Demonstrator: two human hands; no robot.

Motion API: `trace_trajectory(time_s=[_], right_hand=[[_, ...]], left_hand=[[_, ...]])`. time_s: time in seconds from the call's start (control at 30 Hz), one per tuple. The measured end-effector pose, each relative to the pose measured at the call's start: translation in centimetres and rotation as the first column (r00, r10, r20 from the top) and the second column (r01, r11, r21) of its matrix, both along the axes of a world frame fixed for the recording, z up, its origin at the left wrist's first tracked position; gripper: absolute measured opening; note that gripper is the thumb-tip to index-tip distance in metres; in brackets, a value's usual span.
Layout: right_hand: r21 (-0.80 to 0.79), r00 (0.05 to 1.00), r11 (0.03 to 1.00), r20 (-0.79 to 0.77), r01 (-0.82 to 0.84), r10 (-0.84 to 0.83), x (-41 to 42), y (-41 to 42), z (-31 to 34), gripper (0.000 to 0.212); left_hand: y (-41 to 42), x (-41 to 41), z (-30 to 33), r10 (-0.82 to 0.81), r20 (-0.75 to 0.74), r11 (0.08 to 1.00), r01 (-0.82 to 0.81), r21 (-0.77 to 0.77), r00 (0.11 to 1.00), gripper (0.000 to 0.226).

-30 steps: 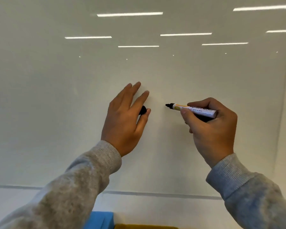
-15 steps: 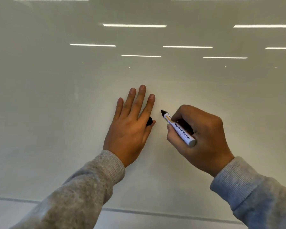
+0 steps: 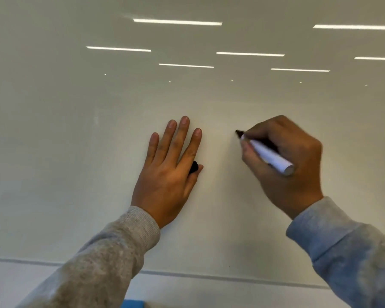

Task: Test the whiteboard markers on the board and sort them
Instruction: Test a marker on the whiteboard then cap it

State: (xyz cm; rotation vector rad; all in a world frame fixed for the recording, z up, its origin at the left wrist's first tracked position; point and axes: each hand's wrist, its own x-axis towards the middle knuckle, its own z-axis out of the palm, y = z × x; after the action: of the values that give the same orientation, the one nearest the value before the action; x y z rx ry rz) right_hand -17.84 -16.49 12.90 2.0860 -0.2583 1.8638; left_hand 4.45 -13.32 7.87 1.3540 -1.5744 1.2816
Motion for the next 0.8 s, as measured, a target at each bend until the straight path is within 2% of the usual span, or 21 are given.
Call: trace_trajectory(time_s=[0.1, 0.13, 0.17, 0.23, 0.27, 0.3, 0.4, 0.43, 0.47, 0.53, 0.57, 0.6, 0.7, 0.73, 0.8], right_hand=[[0.007, 0.963, 1.000, -0.269, 0.024, -0.021, 1.2, 0.3, -2.0, 0.008], [-0.004, 0.961, 1.000, -0.277, 0.024, -0.024, 0.9, 0.0, -1.8, 0.009], [-0.005, 0.978, 1.000, -0.206, 0.024, -0.024, 0.3, -0.3, -1.1, 0.009], [0.008, 0.998, 1.000, 0.053, 0.017, -0.017, -0.7, -0.6, 0.1, 0.009], [0.026, 0.994, 1.000, 0.111, 0.003, -0.006, -0.8, -0.6, -0.1, 0.009], [0.036, 0.998, 0.999, 0.069, 0.002, -0.005, -0.5, -0.4, -0.8, 0.009], [0.017, 0.951, 1.000, -0.310, 0.009, -0.003, 1.0, 0.3, -3.9, 0.008], [0.005, 0.949, 1.000, -0.316, 0.009, -0.007, 0.6, 0.1, -3.7, 0.008], [-0.010, 0.971, 1.000, -0.240, 0.017, -0.019, 0.0, -0.4, -3.1, 0.008], [-0.008, 0.999, 1.000, 0.019, 0.029, -0.029, -1.2, -0.7, -1.9, 0.009], [0.019, 0.996, 1.000, 0.080, 0.025, -0.026, -1.5, -0.8, -1.9, 0.009], [0.033, 0.998, 0.999, 0.055, 0.034, -0.036, -1.3, -0.6, -2.3, 0.009], [-0.003, 0.973, 0.997, -0.219, 0.072, -0.071, -0.4, 0.0, -4.1, 0.009], [-0.017, 0.974, 0.996, -0.211, 0.082, -0.084, -1.0, -0.3, -3.7, 0.010], [0.005, 0.998, 0.998, -0.011, 0.069, -0.069, -2.4, -0.8, -2.3, 0.012]], left_hand=[[-0.1, -0.1, -0.1, -0.012, -0.010, 1.000, 0.012, -0.004, 1.000, 0.062], [-0.1, -0.2, -0.2, -0.011, -0.011, 1.000, 0.011, -0.005, 1.000, 0.062], [-0.1, -0.2, -0.2, -0.008, -0.011, 1.000, 0.008, -0.007, 1.000, 0.062], [0.0, -0.3, -0.2, -0.006, -0.016, 1.000, 0.006, -0.012, 1.000, 0.061], [0.0, -0.3, -0.3, -0.007, -0.018, 1.000, 0.007, -0.015, 1.000, 0.061], [0.0, -0.3, -0.3, -0.006, -0.018, 1.000, 0.006, -0.013, 1.000, 0.061], [-0.1, -0.4, -0.5, -0.010, -0.016, 1.000, 0.010, 0.002, 1.000, 0.062], [0.0, -0.3, -0.5, -0.006, -0.018, 1.000, 0.007, 0.006, 1.000, 0.062], [0.0, -0.2, -0.5, -0.001, -0.022, 1.000, 0.001, 0.007, 1.000, 0.062], [0.2, -0.3, -0.5, 0.013, -0.026, 1.000, -0.013, 0.006, 1.000, 0.062], [0.1, -0.3, -0.4, 0.015, -0.026, 1.000, -0.014, 0.004, 1.000, 0.062], [0.1, -0.4, -0.4, 0.016, -0.022, 1.000, -0.016, 0.003, 1.000, 0.062], [0.1, -0.3, -0.5, 0.024, -0.024, 1.000, -0.024, 0.004, 0.999, 0.063], [0.0, -0.4, -0.6, 0.022, -0.025, 1.000, -0.022, 0.002, 0.999, 0.063], [0.0, -0.4, -0.7, 0.013, -0.029, 1.000, -0.013, 0.000, 0.999, 0.062]])
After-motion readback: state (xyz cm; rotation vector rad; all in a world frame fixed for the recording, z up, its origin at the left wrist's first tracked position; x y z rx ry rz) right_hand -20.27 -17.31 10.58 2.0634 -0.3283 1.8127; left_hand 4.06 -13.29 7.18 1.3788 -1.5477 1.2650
